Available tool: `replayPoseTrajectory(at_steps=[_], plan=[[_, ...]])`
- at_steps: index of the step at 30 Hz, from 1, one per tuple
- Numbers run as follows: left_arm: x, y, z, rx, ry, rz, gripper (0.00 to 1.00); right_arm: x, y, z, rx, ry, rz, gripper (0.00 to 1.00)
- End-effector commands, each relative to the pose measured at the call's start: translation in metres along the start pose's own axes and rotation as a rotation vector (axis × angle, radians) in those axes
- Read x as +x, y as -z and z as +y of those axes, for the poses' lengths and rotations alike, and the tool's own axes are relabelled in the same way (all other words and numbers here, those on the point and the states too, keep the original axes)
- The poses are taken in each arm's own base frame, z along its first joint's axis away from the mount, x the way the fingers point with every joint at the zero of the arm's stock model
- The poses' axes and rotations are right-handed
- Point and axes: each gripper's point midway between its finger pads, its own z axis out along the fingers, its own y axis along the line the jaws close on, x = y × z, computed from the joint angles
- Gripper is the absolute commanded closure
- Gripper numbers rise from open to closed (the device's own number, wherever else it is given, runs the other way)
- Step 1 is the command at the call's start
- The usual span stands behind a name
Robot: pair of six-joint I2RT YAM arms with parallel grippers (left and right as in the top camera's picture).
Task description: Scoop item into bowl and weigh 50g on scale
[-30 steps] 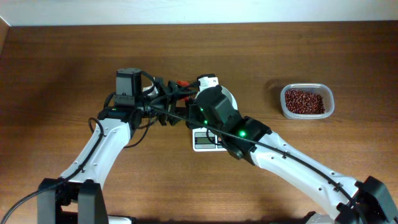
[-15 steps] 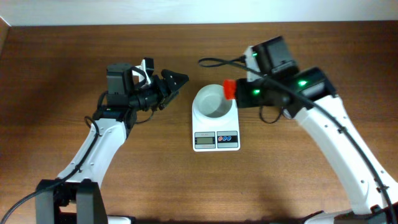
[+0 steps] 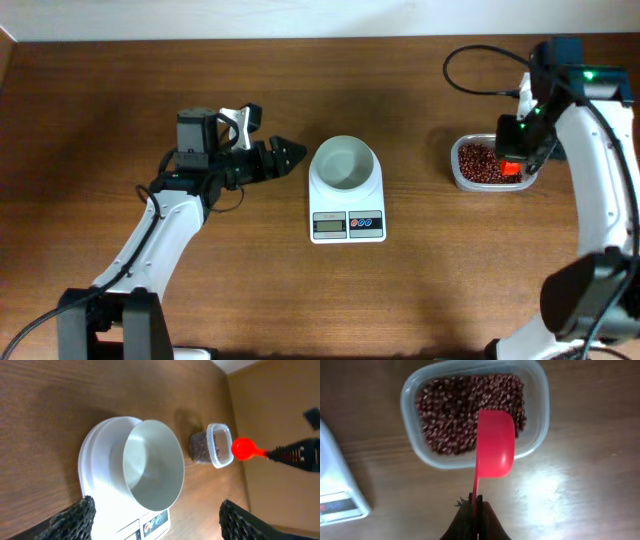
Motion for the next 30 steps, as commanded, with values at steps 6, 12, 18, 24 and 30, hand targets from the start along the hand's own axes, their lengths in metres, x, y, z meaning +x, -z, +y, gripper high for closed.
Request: replayPoseTrajectory(at_steps=[6,12,18,24,30], plan=[[0.0,0.004,-0.002,-0.012,-0.063,0.002,0.18,-0.023,-0.038,-0.009,0.073,0.07,0.018,0.96],[0.0,0.004,0.003,-0.038,-0.056,0.002,0.18,-0.023,-0.042,-0.009,0.073,0.07,0.026,0.96],[0.001,0.004,0.003,-0.038,-0.056,0.002,0.18,-0.015,-0.05,-0.009,0.075,0.073,0.059,0.95],[0.005,0.004,0.005,-0.045,-0.038,0.019,0.18,-0.014,-0.054,-0.009,0.076,0.073,0.059,0.75],[0.005,0.004,0.005,-0.046,-0.038,0.019,0.18,-0.015,-0.053,-0.014,0.102,0.074,0.058,0.51]])
